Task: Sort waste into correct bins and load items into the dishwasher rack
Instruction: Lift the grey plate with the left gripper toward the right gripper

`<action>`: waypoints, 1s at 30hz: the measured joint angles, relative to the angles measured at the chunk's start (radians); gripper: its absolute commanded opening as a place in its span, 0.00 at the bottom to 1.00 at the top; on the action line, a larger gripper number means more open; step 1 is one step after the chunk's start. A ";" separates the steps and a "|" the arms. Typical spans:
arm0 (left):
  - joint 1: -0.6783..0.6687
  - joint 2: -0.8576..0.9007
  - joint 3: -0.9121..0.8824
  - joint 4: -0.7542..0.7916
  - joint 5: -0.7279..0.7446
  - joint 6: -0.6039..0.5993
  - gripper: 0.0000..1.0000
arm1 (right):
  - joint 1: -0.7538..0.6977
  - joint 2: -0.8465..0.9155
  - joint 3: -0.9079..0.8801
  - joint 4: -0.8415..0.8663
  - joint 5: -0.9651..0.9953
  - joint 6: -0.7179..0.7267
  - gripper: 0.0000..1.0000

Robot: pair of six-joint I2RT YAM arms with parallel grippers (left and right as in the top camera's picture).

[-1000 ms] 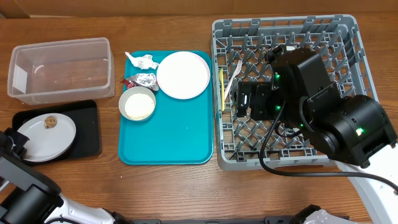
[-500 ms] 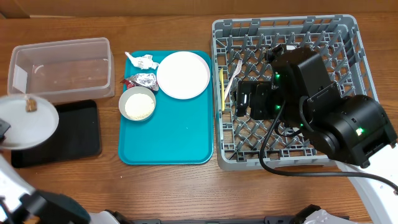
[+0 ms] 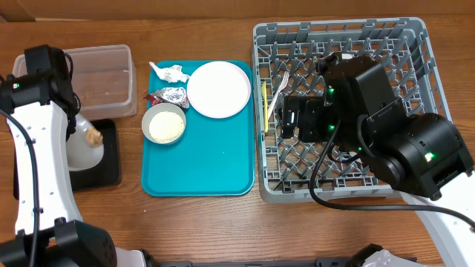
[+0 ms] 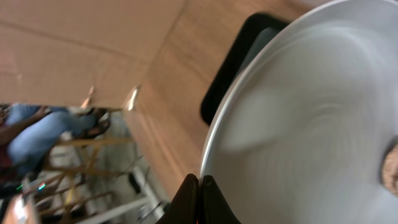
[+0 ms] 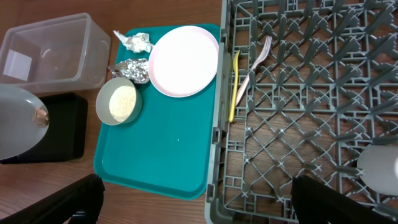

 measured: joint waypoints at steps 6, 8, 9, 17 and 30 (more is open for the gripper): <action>0.040 0.030 0.000 -0.015 -0.039 -0.026 0.04 | 0.000 0.000 0.000 -0.009 0.000 0.000 1.00; 0.037 0.030 0.000 -0.015 -0.048 -0.026 0.04 | 0.000 0.000 0.000 -0.004 0.000 0.000 1.00; 0.032 0.030 0.000 -0.015 -0.053 -0.023 0.04 | 0.000 0.000 0.000 -0.003 0.000 0.000 1.00; -0.023 0.031 0.000 -0.080 -0.166 0.010 0.04 | 0.000 0.000 0.000 -0.016 0.000 0.000 1.00; -0.069 0.030 0.000 -0.065 -0.264 -0.006 0.04 | 0.000 0.000 0.000 -0.006 0.000 0.000 1.00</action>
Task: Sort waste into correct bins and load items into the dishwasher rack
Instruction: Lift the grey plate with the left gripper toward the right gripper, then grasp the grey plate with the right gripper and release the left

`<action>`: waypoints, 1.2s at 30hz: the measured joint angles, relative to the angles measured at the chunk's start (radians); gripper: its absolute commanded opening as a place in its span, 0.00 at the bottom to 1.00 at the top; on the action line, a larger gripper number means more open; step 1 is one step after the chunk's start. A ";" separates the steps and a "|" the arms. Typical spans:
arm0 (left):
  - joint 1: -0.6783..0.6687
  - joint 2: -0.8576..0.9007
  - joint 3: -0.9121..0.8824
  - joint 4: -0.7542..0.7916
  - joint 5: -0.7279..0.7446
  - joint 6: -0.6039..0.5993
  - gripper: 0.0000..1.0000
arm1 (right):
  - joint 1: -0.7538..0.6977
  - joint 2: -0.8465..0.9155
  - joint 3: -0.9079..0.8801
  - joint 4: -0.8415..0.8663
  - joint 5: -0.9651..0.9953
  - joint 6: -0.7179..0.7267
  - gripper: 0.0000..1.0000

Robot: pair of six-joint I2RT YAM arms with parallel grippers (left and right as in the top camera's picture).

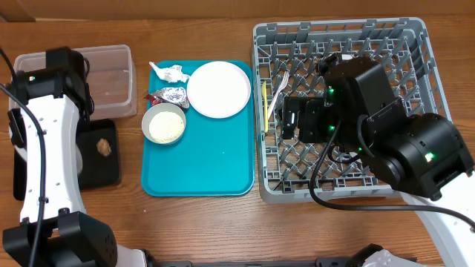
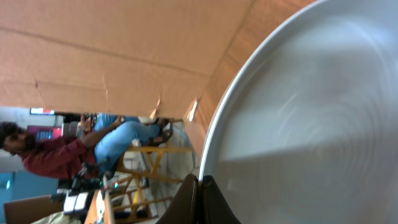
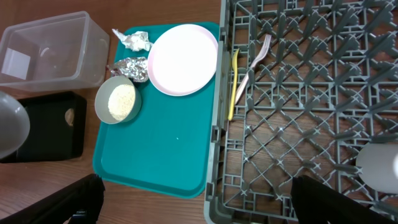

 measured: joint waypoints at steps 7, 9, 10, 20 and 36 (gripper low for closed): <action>0.001 0.002 0.000 0.040 0.066 0.070 0.04 | 0.000 0.000 0.000 0.009 0.002 0.000 0.99; -0.006 -0.005 -0.001 0.056 0.143 0.094 0.04 | 0.000 0.000 0.000 0.009 0.019 0.000 0.99; -0.013 -0.014 -0.001 0.067 0.166 0.109 0.04 | 0.000 0.000 0.000 0.010 0.023 -0.001 0.99; -0.059 -0.353 0.104 0.166 1.042 0.315 0.04 | 0.000 -0.007 0.000 0.142 -0.078 -0.002 0.84; -0.189 -0.421 0.113 0.383 1.514 0.237 0.04 | 0.000 0.092 0.000 0.380 -0.476 -0.102 0.51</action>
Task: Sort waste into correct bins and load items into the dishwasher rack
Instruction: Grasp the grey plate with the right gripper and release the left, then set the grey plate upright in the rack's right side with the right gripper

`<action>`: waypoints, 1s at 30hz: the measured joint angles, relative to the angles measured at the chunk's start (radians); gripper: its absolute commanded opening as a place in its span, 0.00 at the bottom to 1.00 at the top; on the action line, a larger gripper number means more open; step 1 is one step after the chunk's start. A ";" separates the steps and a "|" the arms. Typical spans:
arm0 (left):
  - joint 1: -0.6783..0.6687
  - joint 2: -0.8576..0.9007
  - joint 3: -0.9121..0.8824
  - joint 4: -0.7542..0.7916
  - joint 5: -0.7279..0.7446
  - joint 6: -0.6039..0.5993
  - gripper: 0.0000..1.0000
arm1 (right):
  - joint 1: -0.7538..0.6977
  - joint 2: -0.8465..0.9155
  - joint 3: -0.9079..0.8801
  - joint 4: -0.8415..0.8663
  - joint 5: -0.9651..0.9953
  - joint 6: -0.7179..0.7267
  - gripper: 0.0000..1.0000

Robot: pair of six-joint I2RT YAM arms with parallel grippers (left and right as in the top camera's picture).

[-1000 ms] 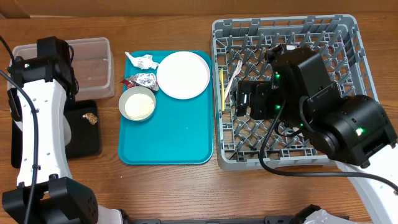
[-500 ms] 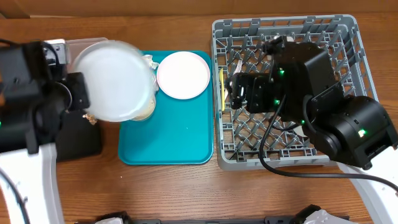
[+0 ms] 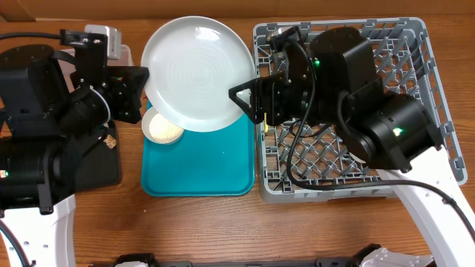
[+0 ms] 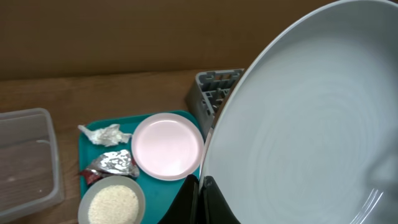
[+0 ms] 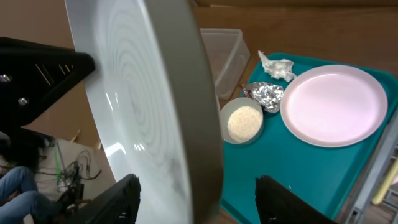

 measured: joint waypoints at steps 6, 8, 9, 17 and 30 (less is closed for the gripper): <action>-0.014 0.000 0.000 0.002 0.012 -0.018 0.05 | 0.000 0.021 0.000 0.020 -0.029 -0.087 0.20; -0.014 0.000 0.000 0.002 0.009 -0.018 0.08 | 0.000 0.021 0.000 0.021 -0.032 -0.098 0.16; -0.014 0.000 0.000 0.001 0.010 -0.019 0.08 | 0.000 0.021 0.000 0.024 -0.038 -0.106 0.15; -0.014 0.003 0.000 -0.002 0.012 -0.023 0.43 | 0.000 0.018 0.000 0.007 -0.005 -0.135 0.12; -0.014 -0.118 0.000 -0.072 -0.042 0.009 0.54 | -0.101 -0.110 0.002 -0.319 0.619 -0.023 0.12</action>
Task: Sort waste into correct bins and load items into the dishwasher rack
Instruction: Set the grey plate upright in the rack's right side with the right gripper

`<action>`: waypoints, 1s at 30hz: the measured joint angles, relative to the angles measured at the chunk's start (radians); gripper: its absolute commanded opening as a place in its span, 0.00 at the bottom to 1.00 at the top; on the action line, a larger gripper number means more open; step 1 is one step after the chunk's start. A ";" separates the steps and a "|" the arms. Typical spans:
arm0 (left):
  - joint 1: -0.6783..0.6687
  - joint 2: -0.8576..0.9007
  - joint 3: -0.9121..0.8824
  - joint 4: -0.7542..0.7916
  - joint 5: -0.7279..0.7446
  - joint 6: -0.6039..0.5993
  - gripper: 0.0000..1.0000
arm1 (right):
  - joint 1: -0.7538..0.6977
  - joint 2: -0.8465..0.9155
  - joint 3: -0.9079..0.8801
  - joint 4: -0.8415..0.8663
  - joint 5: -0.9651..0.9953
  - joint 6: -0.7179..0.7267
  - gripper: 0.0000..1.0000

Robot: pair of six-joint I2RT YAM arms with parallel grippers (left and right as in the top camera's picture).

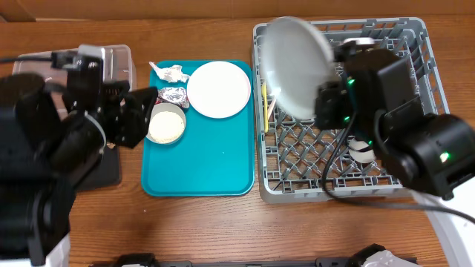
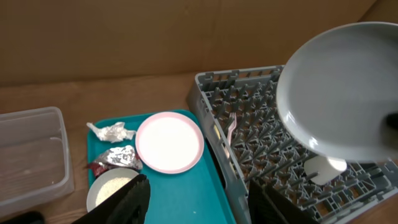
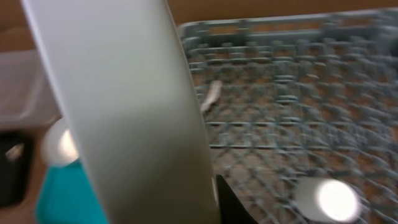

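Observation:
My right gripper (image 1: 324, 100) is shut on the rim of a large grey plate (image 1: 295, 65), which stands tilted on edge above the left back part of the grey dishwasher rack (image 1: 415, 37). Seen from the left wrist, the grey plate (image 2: 339, 93) hangs over the dishwasher rack (image 2: 249, 87). In the right wrist view the grey plate's edge (image 3: 124, 106) fills the frame beside one dark finger (image 3: 229, 202). My left gripper (image 2: 196, 205) is open with nothing in it, above the teal tray (image 1: 200, 163).
The tray carries a small white plate (image 1: 218, 88), a bowl of rice (image 1: 164, 124) and two foil wrappers (image 1: 173, 95). A clear bin (image 1: 119, 63) and a black bin (image 1: 104, 169) stand at the left. A fork (image 2: 230, 127), a yellow utensil (image 1: 265, 104) and a white cup (image 1: 361, 148) lie in the rack.
The grey plate has passed from my left gripper to my right. The left gripper is now open and further left; the right one holds the plate over the rack instead of over the tray.
My left gripper held the grey plate tilted over the black bin with a scrap of food on it. Then the scrap lay in the black bin. Then the plate was above the tray with the open right gripper at its rim. Now the right gripper holds it over the rack.

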 measured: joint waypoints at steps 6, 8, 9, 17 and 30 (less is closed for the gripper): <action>0.000 -0.080 0.000 -0.071 -0.001 0.027 0.57 | -0.283 0.008 0.000 -0.036 0.071 0.027 0.12; 0.000 -0.084 0.000 -0.088 -0.001 0.030 0.57 | -0.353 0.014 0.000 -0.035 0.071 0.016 0.12; 0.000 -0.084 0.000 -0.095 -0.001 0.030 0.57 | -0.390 0.022 0.000 -0.032 0.068 0.005 0.13; 0.000 -0.081 0.000 -0.108 -0.008 0.053 0.58 | -0.504 0.266 -0.007 0.061 0.036 -0.183 0.14; 0.000 -0.063 0.000 -0.141 -0.012 0.057 0.61 | -0.554 0.524 -0.013 0.140 0.074 -0.384 0.16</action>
